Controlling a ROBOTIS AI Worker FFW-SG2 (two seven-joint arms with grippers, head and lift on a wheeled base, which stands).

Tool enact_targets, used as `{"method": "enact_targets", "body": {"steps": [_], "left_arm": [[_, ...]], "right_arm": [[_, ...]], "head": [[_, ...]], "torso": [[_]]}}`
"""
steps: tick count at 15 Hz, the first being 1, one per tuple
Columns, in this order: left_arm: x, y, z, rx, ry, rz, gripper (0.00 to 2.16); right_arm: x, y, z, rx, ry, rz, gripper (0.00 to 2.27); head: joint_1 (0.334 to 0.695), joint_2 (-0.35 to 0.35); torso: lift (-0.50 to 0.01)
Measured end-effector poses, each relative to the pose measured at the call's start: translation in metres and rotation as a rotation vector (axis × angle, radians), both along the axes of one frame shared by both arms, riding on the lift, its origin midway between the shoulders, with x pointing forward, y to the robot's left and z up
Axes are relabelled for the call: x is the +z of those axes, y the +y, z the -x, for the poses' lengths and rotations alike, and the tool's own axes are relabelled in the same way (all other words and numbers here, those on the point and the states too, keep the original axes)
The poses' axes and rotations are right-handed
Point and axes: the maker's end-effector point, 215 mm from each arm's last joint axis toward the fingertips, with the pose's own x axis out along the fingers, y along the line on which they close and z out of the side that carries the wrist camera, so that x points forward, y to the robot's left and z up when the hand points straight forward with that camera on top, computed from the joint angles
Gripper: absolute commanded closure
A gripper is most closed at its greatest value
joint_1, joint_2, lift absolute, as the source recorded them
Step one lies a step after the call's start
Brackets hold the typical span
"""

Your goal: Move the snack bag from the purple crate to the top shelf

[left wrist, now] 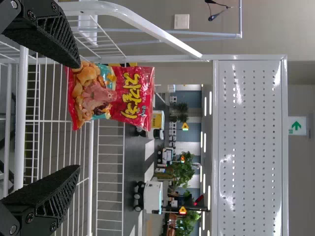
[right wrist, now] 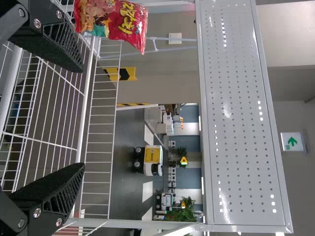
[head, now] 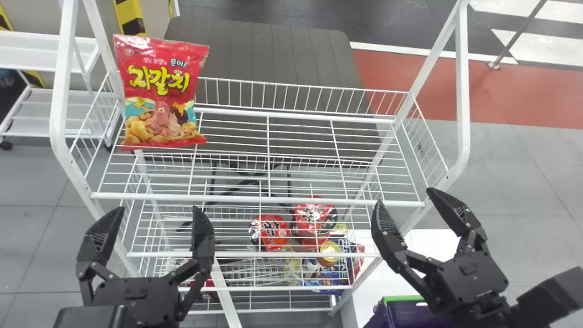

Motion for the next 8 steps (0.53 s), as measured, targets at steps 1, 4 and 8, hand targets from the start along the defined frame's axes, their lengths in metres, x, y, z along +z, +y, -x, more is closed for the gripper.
{"method": "enact_targets", "body": {"steps": [1, 4, 8], "left_arm": [[0.0002, -0.0002, 0.0, 0.0, 0.0, 0.0, 0.09], [0.0007, -0.0003, 0.0, 0.0, -0.001, 0.0, 0.09], [0.0009, -0.0002, 0.0003, 0.0, -0.001, 0.0, 0.09]], "right_arm": [[-0.0001, 0.0, 0.0001, 0.0, 0.0, 0.0, 0.14], [-0.0005, 0.0003, 0.0002, 0.002, 0.001, 0.001, 0.14], [-0.0002, -0.0003, 0.0001, 0.002, 0.001, -0.002, 0.14]], "head": [[0.695, -0.168], [0.695, -0.167], [0.695, -0.168]], "torso": [[0.004], [0.004], [0.004]]}}
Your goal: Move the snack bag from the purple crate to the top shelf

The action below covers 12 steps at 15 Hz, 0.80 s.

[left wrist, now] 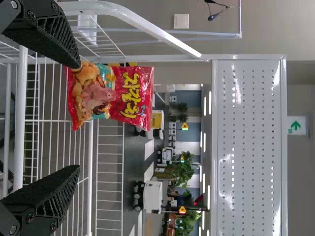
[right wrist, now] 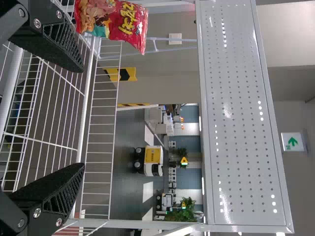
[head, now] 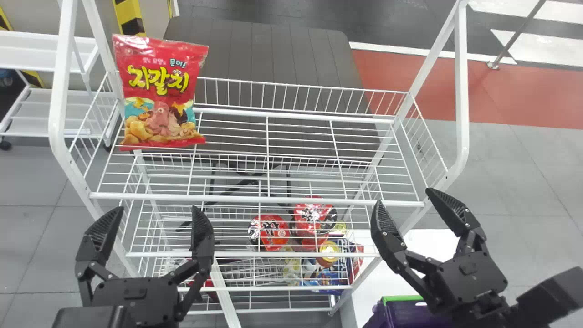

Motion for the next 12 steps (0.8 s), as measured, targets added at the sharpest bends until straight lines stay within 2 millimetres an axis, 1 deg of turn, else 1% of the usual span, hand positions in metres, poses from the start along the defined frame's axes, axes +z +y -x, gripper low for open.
{"method": "enact_targets", "body": {"steps": [12], "left_arm": [[-0.0005, -0.0001, -0.0008, 0.0, 0.001, -0.001, 0.09]], "right_arm": [[0.001, 0.0001, -0.0001, 0.006, -0.002, -0.004, 0.14]], "head": [[0.695, -0.168]], "torso": [[0.004]]}}
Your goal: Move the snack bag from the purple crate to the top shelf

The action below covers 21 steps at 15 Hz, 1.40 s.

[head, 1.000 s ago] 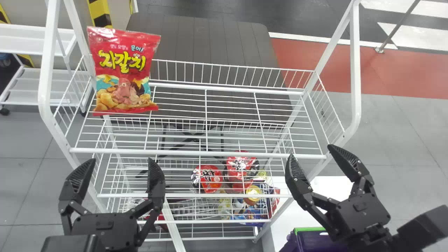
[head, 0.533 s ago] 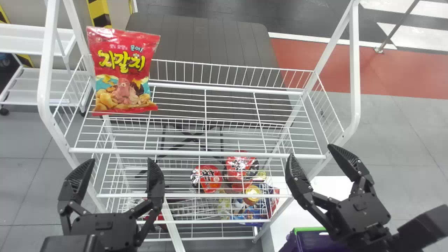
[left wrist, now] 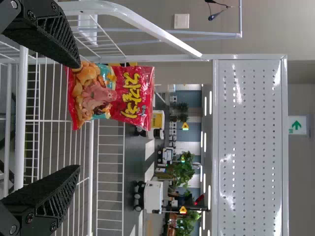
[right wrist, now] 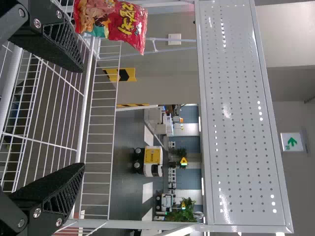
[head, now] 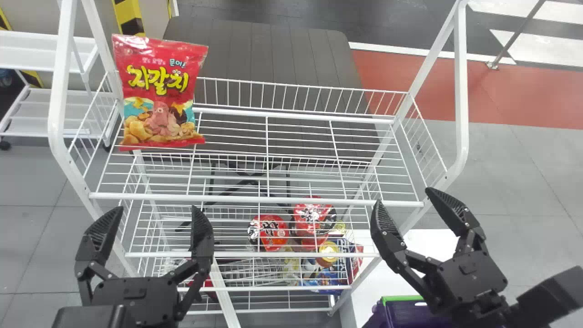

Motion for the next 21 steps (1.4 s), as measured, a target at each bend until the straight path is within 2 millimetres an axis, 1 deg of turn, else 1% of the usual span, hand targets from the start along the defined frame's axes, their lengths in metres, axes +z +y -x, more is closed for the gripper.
{"method": "enact_targets", "body": {"steps": [1, 2, 3, 6, 21], "left_arm": [[0.0001, 0.0, -0.0001, 0.0, 0.0, 0.0, 0.09], [0.0002, 0.0001, -0.0002, 0.0, 0.0, 0.0, 0.09], [0.0003, 0.0001, -0.0004, 0.0, -0.001, 0.0, 0.09], [0.0001, 0.0, -0.0007, 0.0, -0.001, 0.0, 0.09], [-0.0001, -0.0016, -0.0015, -0.002, -0.001, 0.003, 0.09]], "right_arm": [[0.0003, -0.0006, 0.0, 0.001, 0.0, -0.003, 0.14], [0.0001, -0.0012, 0.0, 0.0, 0.0, -0.004, 0.14], [-0.0005, -0.0014, 0.0, 0.0, 0.003, -0.005, 0.14], [-0.0081, -0.0012, -0.0001, 0.001, 0.03, -0.01, 0.14], [-0.0091, 0.0, 0.0002, 0.012, 0.031, -0.01, 0.14]], "head": [[0.695, -0.168], [0.695, -0.169], [0.695, -0.17], [0.695, -0.171], [0.695, -0.171]], "torso": [[0.004], [-0.011], [-0.012], [-0.025], [-0.085]]}}
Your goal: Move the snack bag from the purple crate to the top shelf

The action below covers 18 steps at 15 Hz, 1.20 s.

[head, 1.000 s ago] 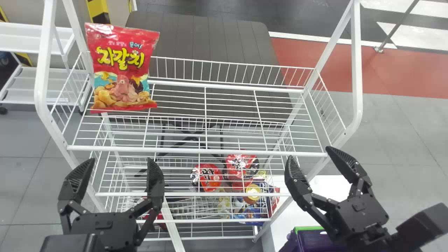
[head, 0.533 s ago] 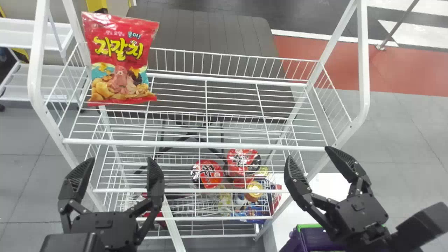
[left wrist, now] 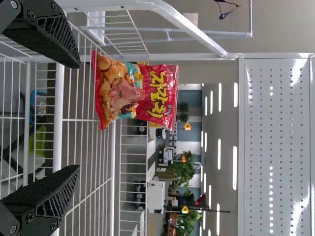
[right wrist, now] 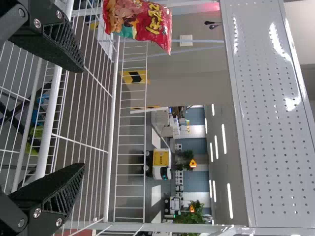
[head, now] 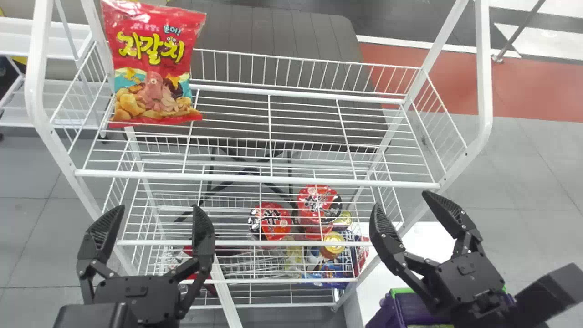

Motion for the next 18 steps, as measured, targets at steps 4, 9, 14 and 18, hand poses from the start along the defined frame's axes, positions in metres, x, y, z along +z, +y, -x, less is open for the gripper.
{"method": "enact_targets", "body": {"steps": [4, 9, 14, 18], "left_arm": [[0.0002, -0.0004, 0.0005, -0.001, 0.0, 0.001, 0.09], [0.0014, -0.0006, 0.0005, -0.002, -0.002, 0.0, 0.09], [0.001, -0.0013, 0.0007, -0.003, 0.0, -0.001, 0.09], [0.0006, -0.0027, 0.001, -0.005, 0.002, -0.002, 0.09]], "right_arm": [[-0.0008, 0.0016, 0.0012, 0.007, 0.002, -0.001, 0.14], [-0.0009, 0.0015, 0.0025, 0.007, 0.004, -0.001, 0.14], [-0.0011, 0.0014, 0.0036, 0.009, 0.006, 0.002, 0.14], [-0.0015, 0.0017, 0.004, 0.011, 0.007, 0.002, 0.14]], "head": [[0.695, -0.169], [0.695, -0.17], [0.695, -0.171], [0.695, -0.173]], "torso": [[-0.1], [-0.12], [-0.14], [-0.156]]}}
